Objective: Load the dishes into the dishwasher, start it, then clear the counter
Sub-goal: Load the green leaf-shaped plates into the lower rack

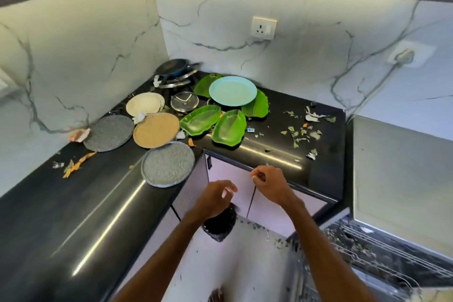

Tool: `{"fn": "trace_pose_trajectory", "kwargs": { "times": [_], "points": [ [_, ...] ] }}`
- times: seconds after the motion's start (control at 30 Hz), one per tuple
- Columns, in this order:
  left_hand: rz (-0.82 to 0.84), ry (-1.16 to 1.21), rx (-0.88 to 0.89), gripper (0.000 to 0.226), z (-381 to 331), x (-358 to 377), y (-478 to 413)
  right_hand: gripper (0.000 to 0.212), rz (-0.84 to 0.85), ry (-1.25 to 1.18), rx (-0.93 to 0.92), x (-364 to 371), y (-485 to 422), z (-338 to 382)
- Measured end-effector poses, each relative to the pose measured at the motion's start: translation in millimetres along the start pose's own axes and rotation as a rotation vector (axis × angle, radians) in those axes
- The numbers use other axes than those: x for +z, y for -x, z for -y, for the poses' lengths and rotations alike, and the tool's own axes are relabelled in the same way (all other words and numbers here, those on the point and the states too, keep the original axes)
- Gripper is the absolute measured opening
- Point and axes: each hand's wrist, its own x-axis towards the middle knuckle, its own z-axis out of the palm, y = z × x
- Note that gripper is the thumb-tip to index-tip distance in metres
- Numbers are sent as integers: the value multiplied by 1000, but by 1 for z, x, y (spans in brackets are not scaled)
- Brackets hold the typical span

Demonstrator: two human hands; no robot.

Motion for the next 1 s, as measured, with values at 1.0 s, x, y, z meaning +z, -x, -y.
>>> {"fn": "trace_pose_trajectory", "kwargs": {
  "times": [1.0],
  "points": [
    [-251,20,-349,18,62,-84,-166,18,194,-122,535,68,-290,-48]
  ]
}}
